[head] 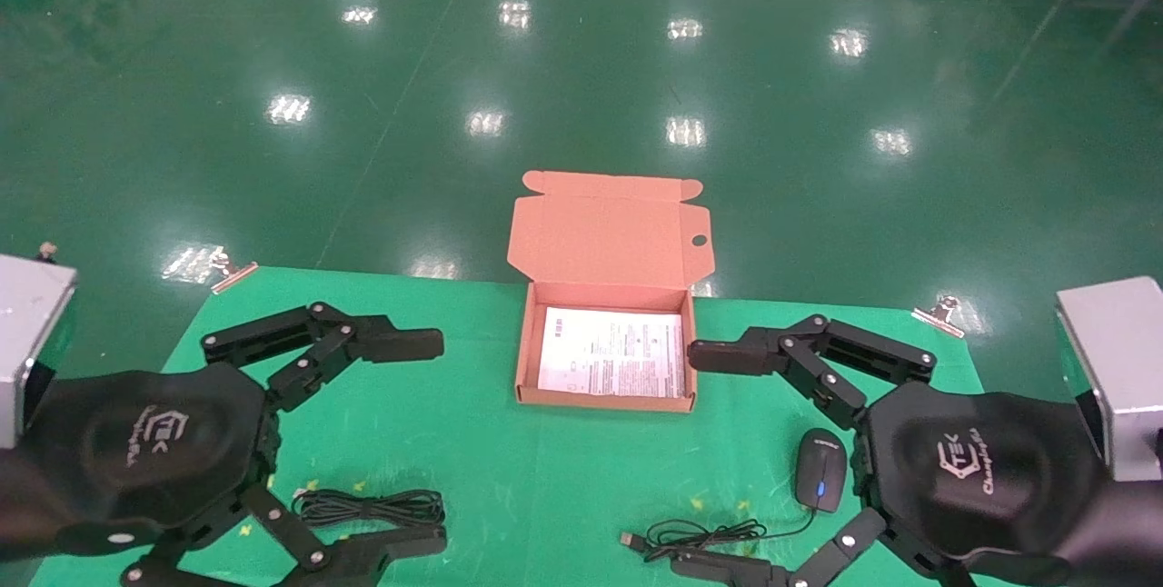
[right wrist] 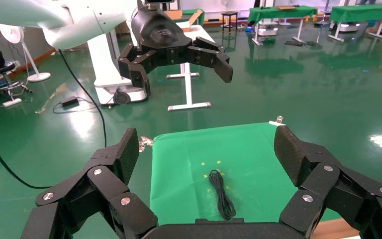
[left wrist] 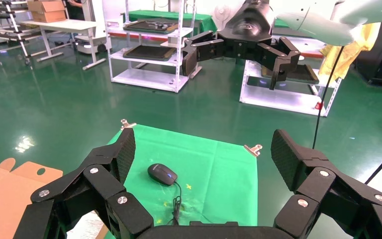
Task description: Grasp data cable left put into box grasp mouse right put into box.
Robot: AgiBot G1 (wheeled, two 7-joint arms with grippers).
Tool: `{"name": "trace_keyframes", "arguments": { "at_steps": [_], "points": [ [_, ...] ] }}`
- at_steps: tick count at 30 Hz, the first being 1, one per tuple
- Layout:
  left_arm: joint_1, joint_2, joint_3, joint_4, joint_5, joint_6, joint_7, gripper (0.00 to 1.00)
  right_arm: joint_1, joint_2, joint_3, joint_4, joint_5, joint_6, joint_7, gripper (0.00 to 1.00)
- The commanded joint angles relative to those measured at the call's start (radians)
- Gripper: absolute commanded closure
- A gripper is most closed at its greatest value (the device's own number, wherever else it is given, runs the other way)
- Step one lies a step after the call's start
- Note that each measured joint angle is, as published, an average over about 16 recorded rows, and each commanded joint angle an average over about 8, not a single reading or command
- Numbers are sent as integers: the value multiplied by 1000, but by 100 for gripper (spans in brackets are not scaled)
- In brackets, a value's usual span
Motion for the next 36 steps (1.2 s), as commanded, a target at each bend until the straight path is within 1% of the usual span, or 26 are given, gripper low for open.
{"name": "trace_keyframes", "arguments": {
  "at_steps": [1,4,6,9,12,18,24,30,36],
  "points": [
    [2,-3,1,-2,5,1,3,0,-3,2,2,1,3,1,0,0],
    [-41,-8,35,-16,88,6,-17,0,25,8,-16,20,-54,-17,-23,0],
    [-77,-6,61,-23,152,9,-35,0,55,9,-39,32,-110,-34,-46,0],
    [-124,8,93,-21,220,10,-64,0,113,7,-87,43,-198,-57,-84,0],
    [-162,23,124,-19,286,13,-85,0,182,0,-150,48,-288,-69,-129,0],
    [-227,60,195,-14,425,31,-111,0,319,-25,-293,54,-462,-69,-233,0],
    [-300,103,287,-16,609,51,-123,0,423,-73,-428,59,-632,-54,-328,0],
    [-355,153,376,-21,796,41,-123,0,466,-134,-528,60,-796,-21,-377,0],
    [-376,202,445,-33,968,3,-118,0,451,-187,-597,59,-948,31,-379,0]
  ]
}}
